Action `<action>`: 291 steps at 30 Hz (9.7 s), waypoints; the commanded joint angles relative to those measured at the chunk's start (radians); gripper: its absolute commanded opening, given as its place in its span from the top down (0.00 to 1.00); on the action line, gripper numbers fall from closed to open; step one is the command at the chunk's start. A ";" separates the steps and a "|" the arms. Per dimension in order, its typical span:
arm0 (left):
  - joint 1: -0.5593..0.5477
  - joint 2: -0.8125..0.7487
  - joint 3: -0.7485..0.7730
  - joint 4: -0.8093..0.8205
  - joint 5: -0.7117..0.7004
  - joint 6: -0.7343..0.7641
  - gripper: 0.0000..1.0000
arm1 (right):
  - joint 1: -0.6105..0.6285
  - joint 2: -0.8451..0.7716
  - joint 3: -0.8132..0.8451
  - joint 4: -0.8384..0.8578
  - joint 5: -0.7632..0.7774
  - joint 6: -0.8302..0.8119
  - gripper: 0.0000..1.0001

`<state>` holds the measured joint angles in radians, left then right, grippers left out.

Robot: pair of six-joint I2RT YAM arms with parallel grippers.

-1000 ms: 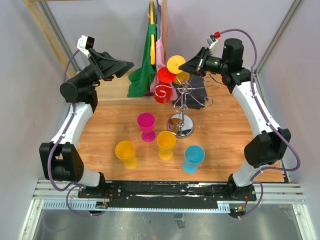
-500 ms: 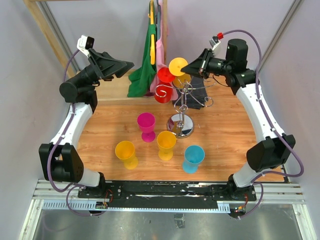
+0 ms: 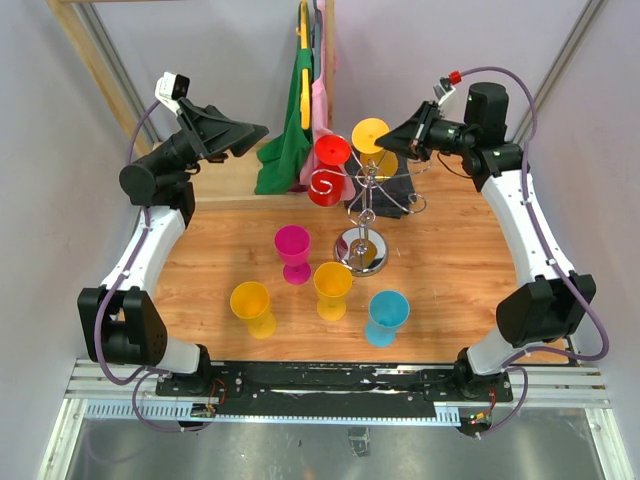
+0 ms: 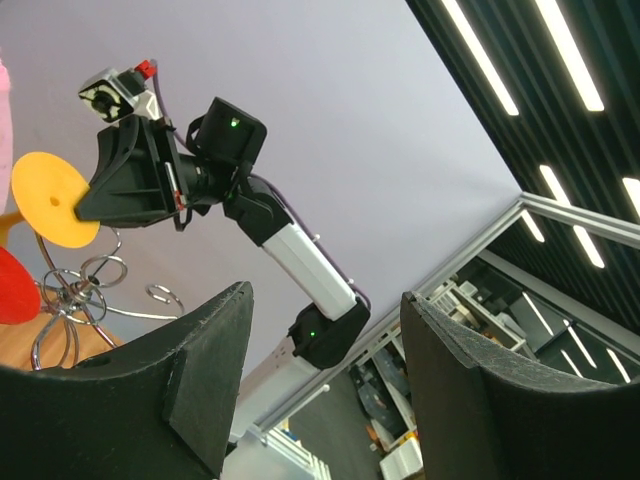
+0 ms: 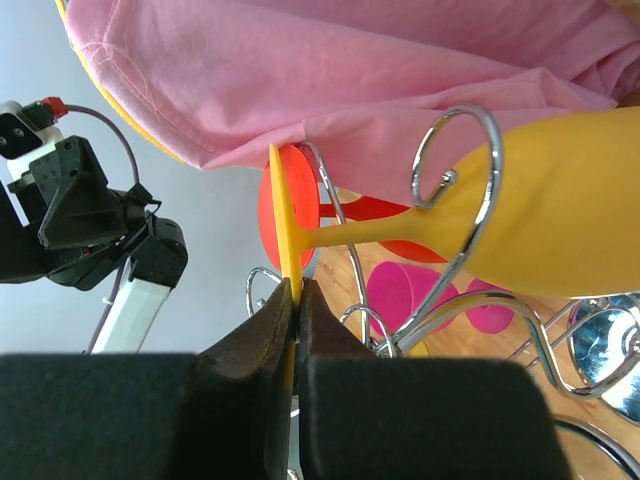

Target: Place the wine glass upside down on the wine glass rack

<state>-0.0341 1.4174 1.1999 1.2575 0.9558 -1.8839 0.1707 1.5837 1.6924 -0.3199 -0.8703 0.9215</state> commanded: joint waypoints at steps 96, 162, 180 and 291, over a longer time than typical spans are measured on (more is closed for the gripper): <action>0.010 -0.063 0.010 -0.120 0.058 0.129 0.34 | -0.081 0.142 0.278 -0.135 0.157 -0.213 0.50; -0.489 0.067 0.122 -2.109 -1.083 1.522 0.79 | -0.180 -0.318 0.002 -0.061 0.190 -0.205 0.47; -0.490 -0.018 0.289 -2.222 -1.432 1.506 1.00 | -0.180 -0.358 -0.032 -0.061 0.204 -0.191 0.47; -0.142 0.169 0.219 0.528 -0.345 -0.319 1.00 | 0.364 0.124 0.400 1.126 -0.051 0.820 0.61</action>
<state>-0.1799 1.6043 1.4029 1.5211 0.6216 -2.0735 0.4862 1.6833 2.0277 0.8028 -0.9348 1.7535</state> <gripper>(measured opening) 0.019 0.406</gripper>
